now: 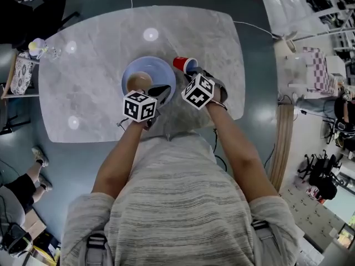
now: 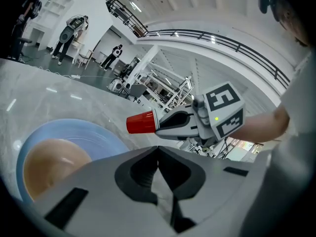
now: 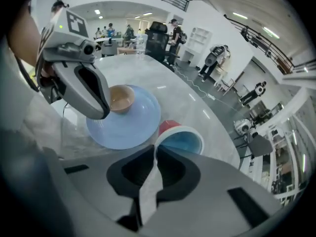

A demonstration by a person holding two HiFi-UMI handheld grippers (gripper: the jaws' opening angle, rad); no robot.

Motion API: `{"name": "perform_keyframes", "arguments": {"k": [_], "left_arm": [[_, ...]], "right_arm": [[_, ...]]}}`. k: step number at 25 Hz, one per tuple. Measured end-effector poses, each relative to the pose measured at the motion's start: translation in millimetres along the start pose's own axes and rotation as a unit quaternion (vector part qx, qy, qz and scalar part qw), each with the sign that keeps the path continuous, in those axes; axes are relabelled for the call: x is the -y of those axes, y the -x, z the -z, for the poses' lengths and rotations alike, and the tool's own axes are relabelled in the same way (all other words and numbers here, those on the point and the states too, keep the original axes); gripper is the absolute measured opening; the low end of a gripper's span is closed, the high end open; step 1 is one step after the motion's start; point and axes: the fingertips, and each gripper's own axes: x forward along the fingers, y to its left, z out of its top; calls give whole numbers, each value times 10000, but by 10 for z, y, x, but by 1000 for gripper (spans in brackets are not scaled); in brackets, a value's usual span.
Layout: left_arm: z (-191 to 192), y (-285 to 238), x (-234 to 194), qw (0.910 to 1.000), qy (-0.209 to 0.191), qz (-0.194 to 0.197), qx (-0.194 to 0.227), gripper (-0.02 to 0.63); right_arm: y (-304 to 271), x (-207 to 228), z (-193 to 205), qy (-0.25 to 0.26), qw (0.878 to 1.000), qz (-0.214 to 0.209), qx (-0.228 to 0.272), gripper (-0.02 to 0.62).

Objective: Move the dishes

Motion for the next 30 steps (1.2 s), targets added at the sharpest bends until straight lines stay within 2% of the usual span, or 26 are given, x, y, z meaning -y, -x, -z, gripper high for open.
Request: {"name": "perform_keyframes", "arguments": {"k": [4,8,12,15,22,26,30], "left_arm": [[48,113,-47,10000,52,0,49,20],[121,235,-112,9999,104,-11,55,20],[181,352,-201,9999,149,-54,42,20],[234,421,-253,9998,170,-78,18,20],[295,519,-269,9997,230,-125,35,20],[325,605,-323,9995,281,-159,55,20],[357,721,-448,9990,369,-248,112,20]], "right_arm": [[-47,-217,-72,1008,9942,-166,-322,38],[-137,-415,-115,1847,9804,-297,-620,38],[-223,-597,-181,2459,9644,-450,-868,38],[-288,-691,-183,2932,9478,-546,-1124,38],[-368,-769,-149,4056,8981,-550,-1611,38],[-428,-805,-182,4446,8762,-490,-1796,38],[-501,-847,-225,4648,8623,-440,-1961,38]]}}
